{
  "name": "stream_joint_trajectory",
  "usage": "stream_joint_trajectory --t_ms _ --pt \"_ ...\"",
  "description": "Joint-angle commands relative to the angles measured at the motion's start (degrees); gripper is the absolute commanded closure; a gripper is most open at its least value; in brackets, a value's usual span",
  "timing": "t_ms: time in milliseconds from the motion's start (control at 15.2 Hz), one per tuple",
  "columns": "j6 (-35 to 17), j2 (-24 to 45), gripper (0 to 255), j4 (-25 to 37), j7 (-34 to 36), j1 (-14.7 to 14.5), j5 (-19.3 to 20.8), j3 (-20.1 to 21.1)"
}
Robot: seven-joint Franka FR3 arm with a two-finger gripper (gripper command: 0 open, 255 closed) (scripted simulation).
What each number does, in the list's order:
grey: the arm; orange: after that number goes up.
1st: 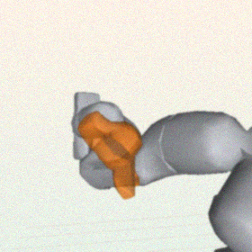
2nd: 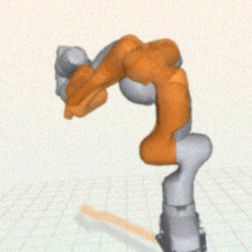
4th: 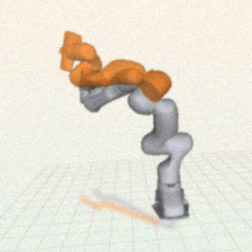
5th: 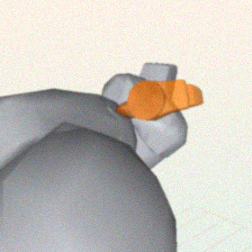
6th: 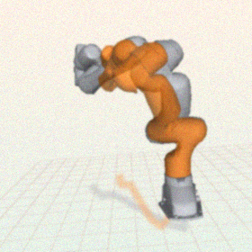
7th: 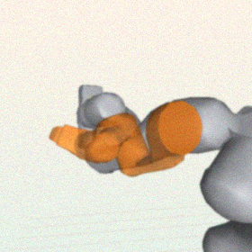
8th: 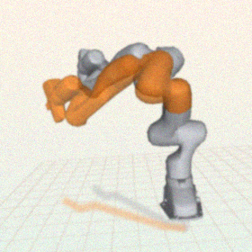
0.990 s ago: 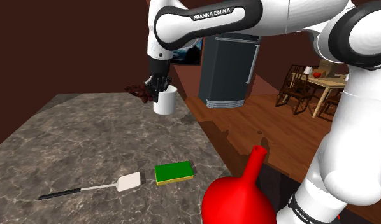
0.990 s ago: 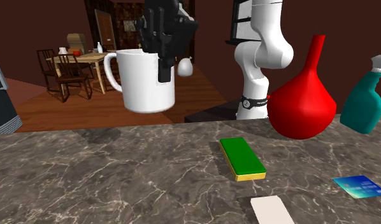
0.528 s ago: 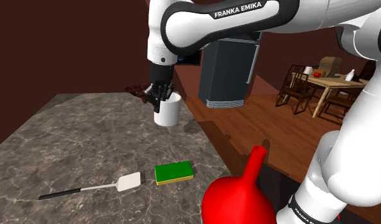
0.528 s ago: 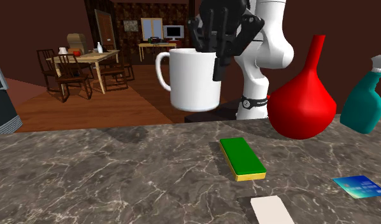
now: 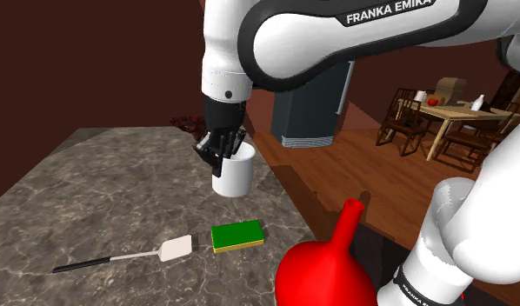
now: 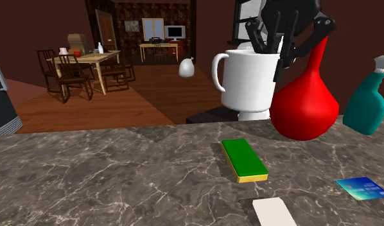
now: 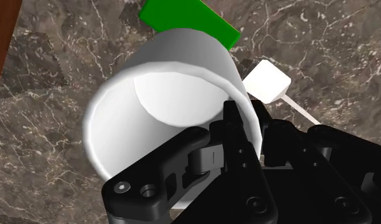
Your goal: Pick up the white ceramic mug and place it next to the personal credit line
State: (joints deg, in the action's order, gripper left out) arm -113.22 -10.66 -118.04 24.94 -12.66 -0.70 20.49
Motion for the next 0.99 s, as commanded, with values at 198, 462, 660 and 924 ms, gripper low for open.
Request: stream_joint_trajectory --t_ms 198,462,660,924 --pt "0.72 -4.81 255 -3.79 5.57 -3.04 -2.07 3.51" --pt "1.36 -7.22 255 -5.35 10.25 -5.39 -3.56 6.63" --pt "1.92 -8.44 255 -5.83 13.98 -7.11 -4.58 9.16" --pt "2.71 -9.21 255 -5.58 19.25 -9.2 -5.69 12.86"
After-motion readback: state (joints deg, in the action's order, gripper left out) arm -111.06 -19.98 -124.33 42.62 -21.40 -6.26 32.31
